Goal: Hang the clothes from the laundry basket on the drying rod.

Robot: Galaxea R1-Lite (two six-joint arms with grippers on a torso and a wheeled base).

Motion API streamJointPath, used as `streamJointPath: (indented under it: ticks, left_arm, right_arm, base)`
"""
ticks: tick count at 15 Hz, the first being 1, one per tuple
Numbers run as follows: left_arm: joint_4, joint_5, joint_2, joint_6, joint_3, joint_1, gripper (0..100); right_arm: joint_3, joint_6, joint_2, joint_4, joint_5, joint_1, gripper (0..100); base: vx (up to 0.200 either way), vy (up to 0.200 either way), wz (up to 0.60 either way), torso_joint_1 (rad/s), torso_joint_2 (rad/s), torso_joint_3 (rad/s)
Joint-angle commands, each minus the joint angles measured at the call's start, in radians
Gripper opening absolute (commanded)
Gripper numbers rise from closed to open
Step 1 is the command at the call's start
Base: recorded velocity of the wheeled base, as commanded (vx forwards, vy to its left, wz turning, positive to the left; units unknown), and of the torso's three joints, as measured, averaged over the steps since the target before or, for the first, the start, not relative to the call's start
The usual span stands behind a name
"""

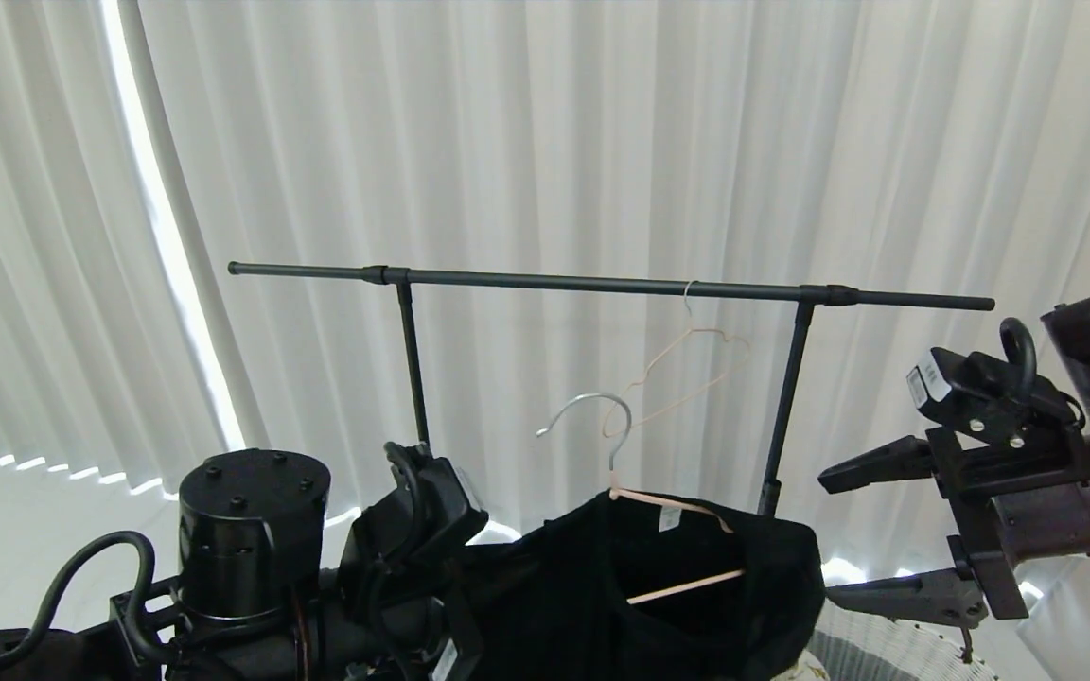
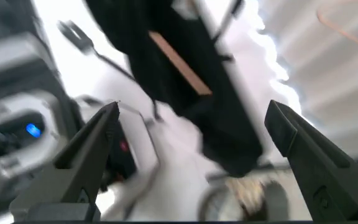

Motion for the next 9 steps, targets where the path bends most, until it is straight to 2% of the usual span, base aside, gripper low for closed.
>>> streamJointPath:
  ticks: [1, 2, 3, 4, 5, 6, 7, 9]
  left_arm:
    - [0.0, -0.021, -0.003, 0.001, 0.006, -0.024, 0]
    - [0.0, -0.03, -0.003, 0.002, 0.006, -0.024, 0]
    - [-0.002, -0.044, -0.003, 0.004, 0.0, -0.026, 0]
    - [-0.012, -0.05, -0.003, 0.004, 0.0, -0.03, 0]
    - [-0.041, -0.051, 0.001, 0.004, 0.003, -0.037, 0]
    - [-0.051, -0.051, 0.001, 0.006, 0.003, -0.038, 0]
    - [-0.058, -0.051, 0.001, 0.006, 0.003, -0.04, 0]
    - [-0.058, -0.051, -0.001, 0.006, 0.003, -0.04, 0]
  right_arm:
    - [-0.109, -0.046, 0.037, 0.11, -0.075, 0.001, 100]
    - [-0.132, -0.066, 0.05, 0.13, -0.086, 0.001, 100]
    - [-0.167, -0.129, 0.096, 0.133, -0.095, 0.009, 100]
    - [-0.176, -0.143, 0.115, 0.135, -0.108, 0.032, 100]
    - [-0.179, -0.136, 0.133, 0.136, -0.138, 0.082, 100]
    - [-0.179, -0.132, 0.142, 0.136, -0.146, 0.101, 100]
    - [-0.179, -0.116, 0.166, 0.135, -0.148, 0.154, 100]
    - [-0.189, -0.11, 0.198, 0.13, -0.151, 0.187, 100]
  base:
    - [0.0, 0.0, 0.0, 0.0, 0.0, 0.0]
    - [0.0, 0.0, 0.0, 0.0, 0.0, 0.0]
    - [0.0, 0.0, 0.0, 0.0, 0.0, 0.0]
    - [0.0, 0.0, 0.0, 0.0, 0.0, 0.0]
    - [0.0, 0.0, 0.0, 0.0, 0.0, 0.0]
    - [0.0, 0.0, 0.0, 0.0, 0.0, 0.0]
    - [0.0, 0.0, 0.0, 0.0, 0.0, 0.0]
    - [0.0, 0.0, 0.0, 0.0, 0.0, 0.0]
